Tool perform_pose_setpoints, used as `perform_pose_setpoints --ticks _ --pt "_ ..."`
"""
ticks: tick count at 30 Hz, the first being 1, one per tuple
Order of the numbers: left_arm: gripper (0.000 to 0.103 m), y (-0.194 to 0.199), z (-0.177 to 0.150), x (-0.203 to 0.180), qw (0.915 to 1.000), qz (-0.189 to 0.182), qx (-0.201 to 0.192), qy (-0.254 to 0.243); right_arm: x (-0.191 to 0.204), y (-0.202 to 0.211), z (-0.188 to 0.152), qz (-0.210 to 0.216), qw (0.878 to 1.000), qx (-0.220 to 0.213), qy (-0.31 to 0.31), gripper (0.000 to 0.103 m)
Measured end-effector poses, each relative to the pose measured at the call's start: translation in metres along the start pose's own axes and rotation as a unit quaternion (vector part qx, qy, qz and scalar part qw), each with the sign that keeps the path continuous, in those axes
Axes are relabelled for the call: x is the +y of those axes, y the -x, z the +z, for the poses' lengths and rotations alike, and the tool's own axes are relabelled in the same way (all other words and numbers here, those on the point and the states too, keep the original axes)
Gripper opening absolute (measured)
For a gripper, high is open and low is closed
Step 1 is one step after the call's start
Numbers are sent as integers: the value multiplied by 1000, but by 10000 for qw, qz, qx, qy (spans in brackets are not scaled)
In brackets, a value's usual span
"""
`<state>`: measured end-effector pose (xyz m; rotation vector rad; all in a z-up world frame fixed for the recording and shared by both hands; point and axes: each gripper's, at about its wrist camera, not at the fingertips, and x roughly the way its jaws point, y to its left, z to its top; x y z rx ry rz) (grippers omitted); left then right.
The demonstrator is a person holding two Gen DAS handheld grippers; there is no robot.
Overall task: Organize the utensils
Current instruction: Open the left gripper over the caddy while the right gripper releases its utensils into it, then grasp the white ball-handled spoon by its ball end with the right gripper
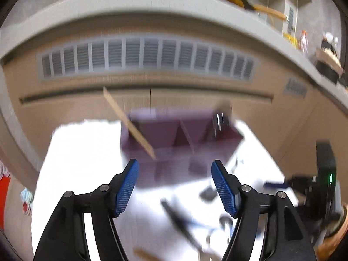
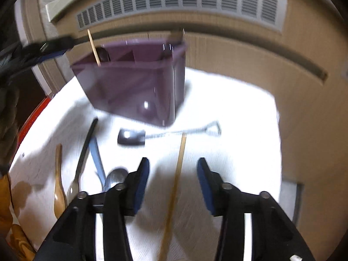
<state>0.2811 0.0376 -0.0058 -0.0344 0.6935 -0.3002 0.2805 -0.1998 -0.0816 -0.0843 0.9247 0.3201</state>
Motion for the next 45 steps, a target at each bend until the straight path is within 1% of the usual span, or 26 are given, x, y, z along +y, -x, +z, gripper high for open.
perform_pose_setpoints --ticks 3,5,10,14,16,17,18,19,21,23,26,29,31,33,34,36,37,38,40,41,42,44,45 --pt "71 -2 -39 -10 9990 -29 446 -72 3 0 -16 65 9998 64 -168 62" --pt "71 1 -62 -17 9982 -67 593 -99 2 1 -25 134 9992 140 -344 63" --pt "71 22 -103 -32 9964 -424 714 -162 1 6 -48 322 9969 286 -662 64" --pt "71 35 -122 -43 9942 -551 873 -286 -1 18 -64 359 9954 273 -842 64" --pt "71 39 -129 -48 9936 -572 936 -259 -1 22 -72 372 9951 253 -884 65" --pt "71 39 -131 -49 9935 -580 948 -246 -1 24 -75 394 9949 232 -898 68" --pt "71 39 -133 -50 9935 -576 953 -241 0 25 -75 433 9946 221 -916 75" --pt "71 39 -133 -52 9938 -547 944 -230 0 27 -77 559 9935 187 -969 80" --pt "70 39 -131 -54 9941 -559 911 -205 2 27 -79 752 9913 137 -1070 96" --pt "70 38 -130 -58 9939 -597 891 -274 5 26 -78 850 9902 93 -1108 103" --pt "70 39 -130 -63 9936 -605 875 -387 8 26 -79 756 9901 16 -1186 103" --pt "70 42 -128 -54 9955 -455 805 -221 6 26 -79 756 9886 28 -1305 103" --pt "70 45 -125 -42 9970 -262 724 -1 10 25 -76 681 9912 160 -1120 103" --pt "70 51 -122 -27 9977 35 639 227 21 24 -75 482 9963 340 -622 103" --pt "70 53 -122 -19 9975 188 594 332 29 29 -76 243 9988 217 -358 103" --pt "70 58 -121 -4 9962 399 542 549 48 45 -82 -157 9995 -243 153 103" --pt "70 60 -121 3 9954 457 533 657 65 55 -86 -196 9974 -436 533 103" --pt "70 61 -122 10 9945 495 520 764 78 63 -89 -118 9955 -547 771 100" --pt "71 62 -124 19 9931 528 483 931 100 72 -93 82 9909 -676 1157 85" --pt "71 63 -126 22 9926 517 464 994 110 73 -93 126 9891 -654 1313 69" --pt "71 63 -127 24 9922 491 454 1049 123 69 -93 202 9872 -543 1489 56" --pt "72 63 -131 28 9917 425 466 1118 134 60 -93 290 9865 -377 1565 48" --pt "72 63 -133 29 9916 399 483 1128 140 53 -91 286 9865 -287 1585 48"
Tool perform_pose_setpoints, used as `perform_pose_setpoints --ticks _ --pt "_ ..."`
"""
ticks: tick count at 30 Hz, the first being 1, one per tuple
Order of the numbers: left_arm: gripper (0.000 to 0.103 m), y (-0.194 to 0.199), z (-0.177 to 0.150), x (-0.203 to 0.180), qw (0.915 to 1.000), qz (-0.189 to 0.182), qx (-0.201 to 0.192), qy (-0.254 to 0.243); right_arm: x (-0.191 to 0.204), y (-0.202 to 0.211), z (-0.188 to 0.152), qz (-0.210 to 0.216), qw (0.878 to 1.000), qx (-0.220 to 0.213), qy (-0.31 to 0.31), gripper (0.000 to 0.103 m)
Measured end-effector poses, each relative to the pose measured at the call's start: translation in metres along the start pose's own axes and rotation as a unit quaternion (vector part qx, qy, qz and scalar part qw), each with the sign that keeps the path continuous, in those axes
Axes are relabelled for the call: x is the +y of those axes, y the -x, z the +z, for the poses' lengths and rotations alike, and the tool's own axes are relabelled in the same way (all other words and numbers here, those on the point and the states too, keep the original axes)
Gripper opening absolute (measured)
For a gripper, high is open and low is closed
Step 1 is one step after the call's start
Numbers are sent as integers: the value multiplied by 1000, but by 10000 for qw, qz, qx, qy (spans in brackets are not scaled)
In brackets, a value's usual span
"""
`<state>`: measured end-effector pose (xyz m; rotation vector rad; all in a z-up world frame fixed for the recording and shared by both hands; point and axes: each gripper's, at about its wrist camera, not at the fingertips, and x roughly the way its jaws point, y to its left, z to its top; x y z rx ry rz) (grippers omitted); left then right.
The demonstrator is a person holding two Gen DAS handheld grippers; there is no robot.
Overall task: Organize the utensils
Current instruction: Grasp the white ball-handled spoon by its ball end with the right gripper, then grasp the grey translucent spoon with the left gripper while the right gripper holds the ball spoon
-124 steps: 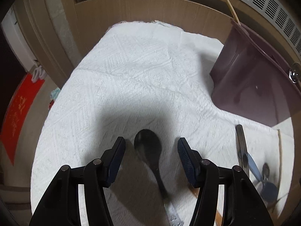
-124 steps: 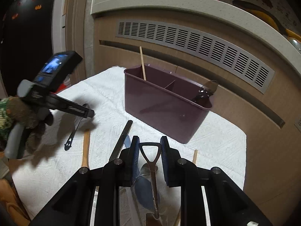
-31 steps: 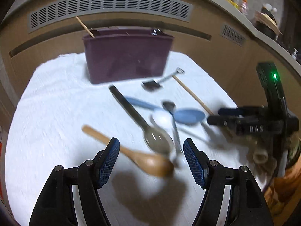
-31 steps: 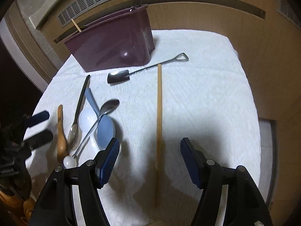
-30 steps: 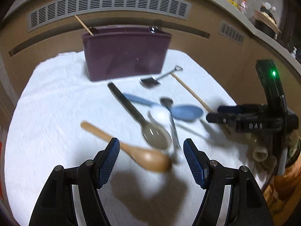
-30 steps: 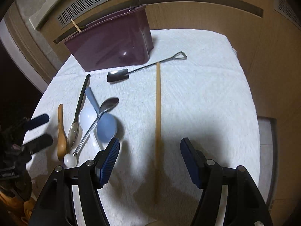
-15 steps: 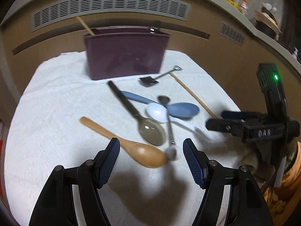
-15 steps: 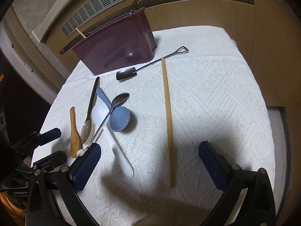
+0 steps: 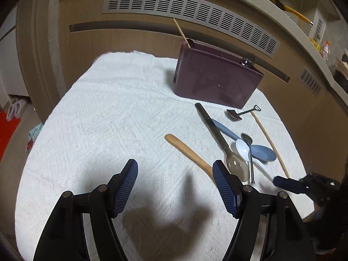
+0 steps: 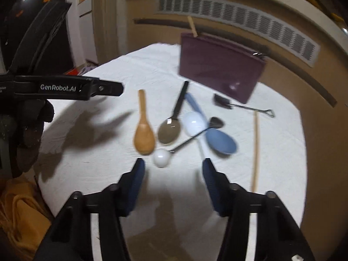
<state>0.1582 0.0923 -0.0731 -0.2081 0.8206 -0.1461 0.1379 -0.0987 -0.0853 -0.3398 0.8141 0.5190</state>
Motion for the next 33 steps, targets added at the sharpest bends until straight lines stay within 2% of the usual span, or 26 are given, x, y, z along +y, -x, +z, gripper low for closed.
perform_pose_setpoints --ticks 1,3,6,9,13,16,20,24,28,33 --pt "72 0 -1 1 10000 -18 11 2 4 -6 1 -70 10000 49 13 48" --pt "72 0 -3 4 10000 -73 13 37 10 -18 5 -192 9997 123 103 38" --pt "72 1 -4 8 9998 -138 -8 126 15 -30 8 -218 9994 265 79 30" --pt "73 3 -5 10 9997 -166 -23 185 19 -28 9 -289 9992 272 89 21" --pt "74 6 -5 5 9997 -199 -50 144 8 -7 8 -360 9993 137 22 20" --pt "74 8 -6 -4 9996 -258 -74 -15 -12 18 13 -525 9984 -158 -159 20" --pt "74 13 -8 -29 9977 -467 -218 -439 -43 54 22 -589 9953 -578 -515 20" --pt "74 11 -14 -64 9909 -611 -300 -1164 -69 72 32 -463 9922 -804 -832 20" --pt "74 -2 -21 -93 9832 -616 -92 -1715 -97 69 43 -568 9882 -850 -1142 20" --pt "70 -34 -17 -110 9870 -362 375 -1523 -116 64 50 -550 9847 -941 -1362 20"
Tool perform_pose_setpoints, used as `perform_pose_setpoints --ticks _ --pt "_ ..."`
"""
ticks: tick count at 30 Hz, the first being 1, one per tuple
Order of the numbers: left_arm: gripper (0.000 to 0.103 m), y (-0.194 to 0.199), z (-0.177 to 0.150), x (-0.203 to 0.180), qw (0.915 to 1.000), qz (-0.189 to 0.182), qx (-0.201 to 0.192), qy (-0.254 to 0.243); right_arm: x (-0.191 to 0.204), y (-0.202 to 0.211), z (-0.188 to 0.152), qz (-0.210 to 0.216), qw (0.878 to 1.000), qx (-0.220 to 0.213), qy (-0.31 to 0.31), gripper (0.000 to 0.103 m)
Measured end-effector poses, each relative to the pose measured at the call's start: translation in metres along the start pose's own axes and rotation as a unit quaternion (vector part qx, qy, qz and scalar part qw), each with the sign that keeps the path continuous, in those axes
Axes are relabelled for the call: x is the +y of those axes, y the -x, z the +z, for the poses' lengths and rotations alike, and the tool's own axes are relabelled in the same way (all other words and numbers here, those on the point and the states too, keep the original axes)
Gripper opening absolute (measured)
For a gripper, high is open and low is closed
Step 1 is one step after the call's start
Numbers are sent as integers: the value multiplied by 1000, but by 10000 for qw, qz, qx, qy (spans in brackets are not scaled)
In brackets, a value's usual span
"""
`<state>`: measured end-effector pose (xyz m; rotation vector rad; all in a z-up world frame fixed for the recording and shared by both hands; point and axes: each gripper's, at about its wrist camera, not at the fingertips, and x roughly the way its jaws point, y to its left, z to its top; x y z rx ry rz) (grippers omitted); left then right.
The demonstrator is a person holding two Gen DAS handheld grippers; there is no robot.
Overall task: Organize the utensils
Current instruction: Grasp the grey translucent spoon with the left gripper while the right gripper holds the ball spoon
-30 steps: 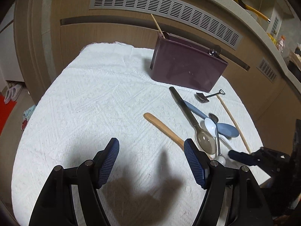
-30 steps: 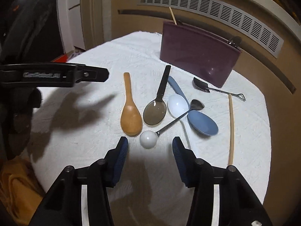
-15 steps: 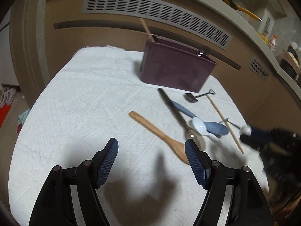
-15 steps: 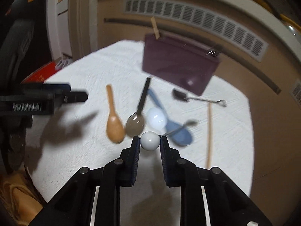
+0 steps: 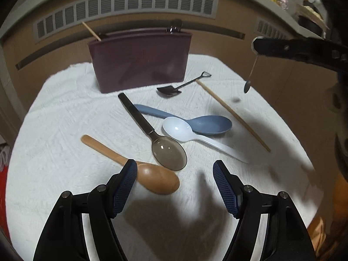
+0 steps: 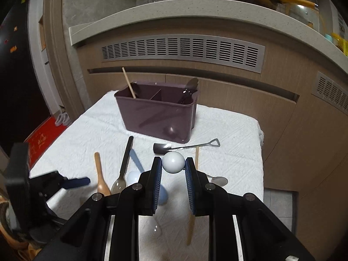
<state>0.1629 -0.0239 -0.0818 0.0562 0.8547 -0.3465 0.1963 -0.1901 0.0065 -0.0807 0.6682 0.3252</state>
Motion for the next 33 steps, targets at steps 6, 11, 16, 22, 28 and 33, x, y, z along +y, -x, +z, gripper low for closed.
perform_pose_setpoints --ticks 6,11,16,22,28,33 --pt "58 -35 10 -10 9959 845 193 -241 -4 5 -1 124 9998 -164 -34 20" --pt "33 -29 10 1 9974 724 21 -10 -9 8 -6 160 9997 -131 -118 20" --pt "31 20 14 12 9972 448 -585 140 -8 15 -5 241 9995 -141 -168 20" --pt "30 88 27 14 9885 480 -1429 76 8 37 4 355 9986 -392 -19 20" --pt "10 124 34 16 9829 329 -1807 125 24 59 12 419 9972 -591 162 20" --pt "6 139 36 15 9808 281 -1927 100 34 73 15 444 9964 -663 293 20"
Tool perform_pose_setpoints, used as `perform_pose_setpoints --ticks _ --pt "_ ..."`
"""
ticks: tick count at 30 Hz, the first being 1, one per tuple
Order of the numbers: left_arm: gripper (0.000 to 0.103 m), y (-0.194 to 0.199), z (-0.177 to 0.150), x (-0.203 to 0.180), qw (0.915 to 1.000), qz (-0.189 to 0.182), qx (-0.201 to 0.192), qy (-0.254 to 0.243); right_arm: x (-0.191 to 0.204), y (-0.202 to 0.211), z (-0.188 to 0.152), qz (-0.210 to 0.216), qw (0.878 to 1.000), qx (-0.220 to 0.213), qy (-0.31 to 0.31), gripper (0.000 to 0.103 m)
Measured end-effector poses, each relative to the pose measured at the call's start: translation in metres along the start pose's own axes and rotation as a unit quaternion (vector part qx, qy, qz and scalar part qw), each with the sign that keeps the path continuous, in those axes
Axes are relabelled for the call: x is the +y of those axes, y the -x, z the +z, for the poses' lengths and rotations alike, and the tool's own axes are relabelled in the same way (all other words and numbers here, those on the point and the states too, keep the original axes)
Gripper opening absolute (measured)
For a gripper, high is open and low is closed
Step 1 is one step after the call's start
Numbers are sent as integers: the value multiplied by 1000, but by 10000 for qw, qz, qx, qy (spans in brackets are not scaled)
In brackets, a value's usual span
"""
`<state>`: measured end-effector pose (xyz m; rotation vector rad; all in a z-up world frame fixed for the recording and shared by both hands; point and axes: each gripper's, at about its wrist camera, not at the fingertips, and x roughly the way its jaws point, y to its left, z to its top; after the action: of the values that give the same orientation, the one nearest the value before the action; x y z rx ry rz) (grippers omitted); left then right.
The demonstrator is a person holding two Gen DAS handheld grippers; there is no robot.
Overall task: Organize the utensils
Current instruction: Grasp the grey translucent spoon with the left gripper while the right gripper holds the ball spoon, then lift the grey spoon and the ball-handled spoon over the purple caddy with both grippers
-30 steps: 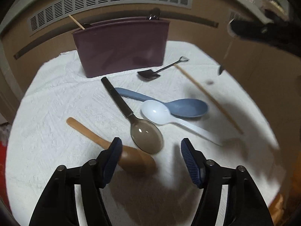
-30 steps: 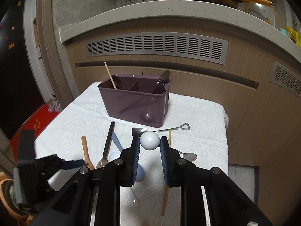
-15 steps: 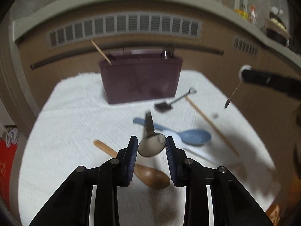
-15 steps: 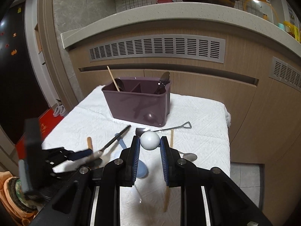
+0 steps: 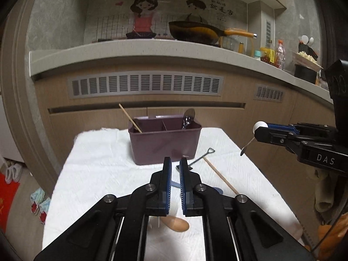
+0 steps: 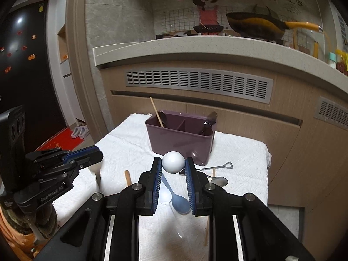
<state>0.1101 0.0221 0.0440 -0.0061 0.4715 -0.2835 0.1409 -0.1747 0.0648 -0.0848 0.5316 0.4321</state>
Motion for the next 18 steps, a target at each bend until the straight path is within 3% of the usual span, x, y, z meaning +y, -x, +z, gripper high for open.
perform_pose_setpoints --ticks 5,9,11,13,16,18 --pt "5 -3 -4 17 9996 142 157 164 2 -1 1 47 9999 108 -28 20" --pt "10 -28 -19 24 9950 -243 936 -236 -4 -11 -4 115 9992 322 -186 20" --pt "24 -44 -35 23 9855 -581 1414 -736 -6 -16 -8 167 9986 434 -235 20" --pt "55 -56 -51 21 9731 -678 1800 -1268 -6 -20 -14 174 9983 517 -228 20" --pt "59 -71 -74 18 9521 -588 2221 -2016 -7 -26 -22 213 9974 650 -234 20" --pt "59 -82 -82 21 9429 -523 2490 -2149 -8 -30 -26 212 9969 715 -257 20"
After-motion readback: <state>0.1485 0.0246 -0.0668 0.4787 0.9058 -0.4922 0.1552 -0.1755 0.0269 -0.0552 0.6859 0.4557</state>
